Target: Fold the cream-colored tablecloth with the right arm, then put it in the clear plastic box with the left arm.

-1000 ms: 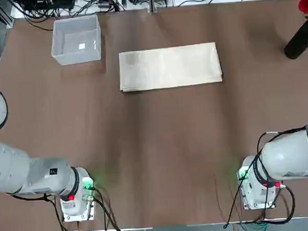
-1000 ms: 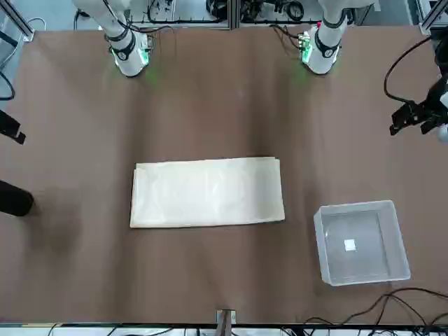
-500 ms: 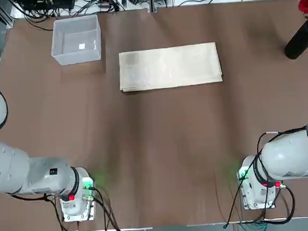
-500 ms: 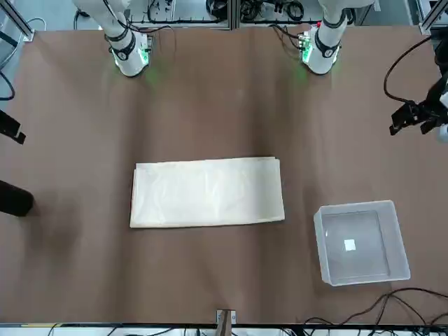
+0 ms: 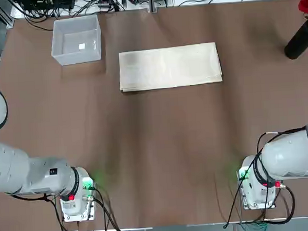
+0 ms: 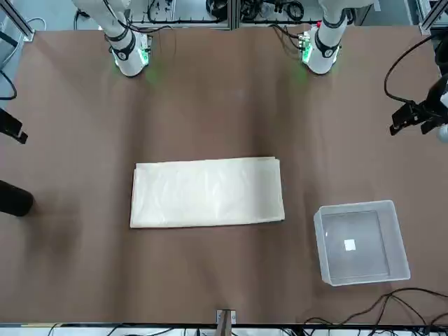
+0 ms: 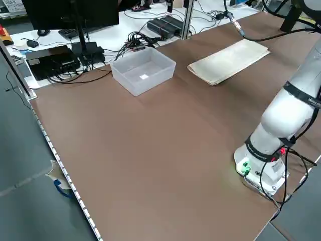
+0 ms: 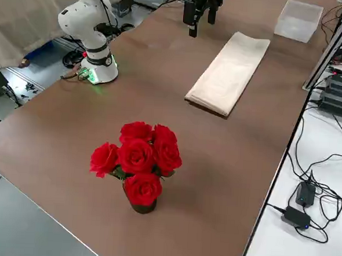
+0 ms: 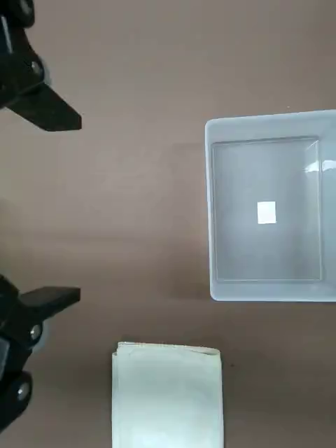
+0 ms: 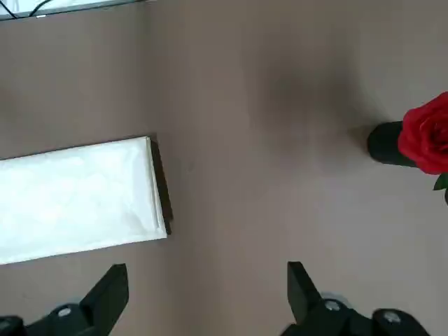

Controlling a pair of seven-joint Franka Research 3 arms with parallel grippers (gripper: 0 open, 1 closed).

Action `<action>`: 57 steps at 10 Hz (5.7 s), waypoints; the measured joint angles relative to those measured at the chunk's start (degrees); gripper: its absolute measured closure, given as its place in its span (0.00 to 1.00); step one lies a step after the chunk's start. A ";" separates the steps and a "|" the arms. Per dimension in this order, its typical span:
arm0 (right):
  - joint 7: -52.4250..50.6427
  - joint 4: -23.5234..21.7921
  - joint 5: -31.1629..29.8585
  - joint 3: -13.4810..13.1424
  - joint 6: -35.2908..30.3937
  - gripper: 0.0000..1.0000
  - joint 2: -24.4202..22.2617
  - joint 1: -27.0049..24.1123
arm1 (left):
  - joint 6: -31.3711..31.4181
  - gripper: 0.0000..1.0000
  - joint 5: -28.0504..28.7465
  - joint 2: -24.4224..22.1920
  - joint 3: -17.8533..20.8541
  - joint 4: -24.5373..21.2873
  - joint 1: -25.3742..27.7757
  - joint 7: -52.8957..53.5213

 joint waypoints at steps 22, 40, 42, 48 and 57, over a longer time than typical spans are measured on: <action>-6.34 -16.68 12.04 -0.26 19.83 0.00 10.18 0.76 | 0.06 0.02 0.00 0.24 -0.09 0.00 -0.31 0.00; -4.63 -25.32 16.84 1.84 30.85 0.00 18.02 3.21 | 0.07 0.02 0.00 0.86 -0.13 0.00 -0.41 0.00; -4.63 -25.30 17.71 2.58 33.05 0.00 20.86 3.49 | 0.07 0.02 0.00 0.91 -0.13 0.00 -0.41 0.00; -4.65 -25.28 17.78 2.67 33.85 0.00 24.97 3.73 | 0.07 0.01 0.00 0.96 -0.14 0.00 -0.42 0.00; -4.59 -25.16 17.98 6.11 37.24 0.00 29.95 3.96 | 0.09 0.01 0.00 0.98 -0.14 0.01 -0.43 0.00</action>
